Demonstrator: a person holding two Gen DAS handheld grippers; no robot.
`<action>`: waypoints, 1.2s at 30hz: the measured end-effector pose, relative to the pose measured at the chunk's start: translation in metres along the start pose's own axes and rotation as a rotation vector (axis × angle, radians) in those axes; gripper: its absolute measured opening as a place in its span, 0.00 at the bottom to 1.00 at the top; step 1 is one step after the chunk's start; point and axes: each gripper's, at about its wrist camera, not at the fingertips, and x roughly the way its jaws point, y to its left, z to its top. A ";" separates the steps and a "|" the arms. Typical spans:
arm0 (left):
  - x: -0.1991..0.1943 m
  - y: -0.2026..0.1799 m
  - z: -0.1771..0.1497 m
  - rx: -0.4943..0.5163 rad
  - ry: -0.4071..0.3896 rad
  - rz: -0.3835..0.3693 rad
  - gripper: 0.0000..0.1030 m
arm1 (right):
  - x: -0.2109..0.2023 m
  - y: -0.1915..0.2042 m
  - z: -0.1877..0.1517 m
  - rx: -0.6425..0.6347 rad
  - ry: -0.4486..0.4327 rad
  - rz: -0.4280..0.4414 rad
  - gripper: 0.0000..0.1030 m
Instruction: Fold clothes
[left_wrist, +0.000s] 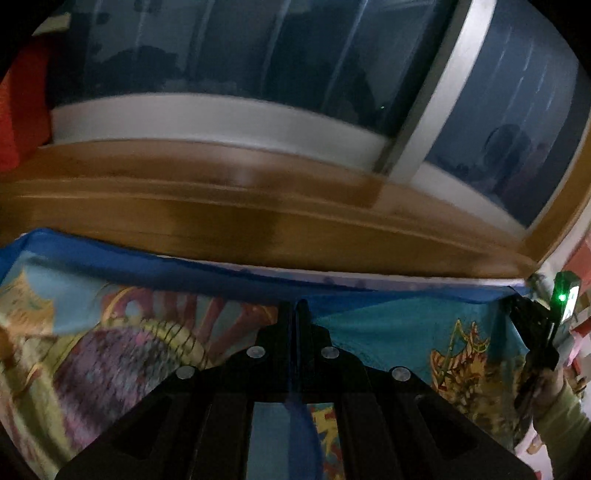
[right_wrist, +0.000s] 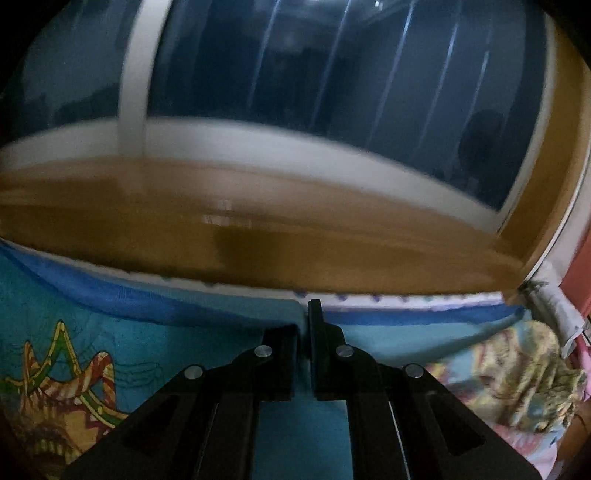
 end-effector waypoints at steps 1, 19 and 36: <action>0.009 0.001 0.001 0.003 0.009 0.010 0.00 | 0.016 0.005 -0.003 -0.006 0.030 -0.011 0.04; 0.025 0.024 -0.008 -0.048 0.077 -0.032 0.20 | 0.025 0.007 0.007 -0.049 0.190 0.057 0.62; -0.069 0.018 -0.047 -0.187 0.063 -0.055 0.28 | -0.140 0.056 -0.051 -0.138 0.028 0.434 0.69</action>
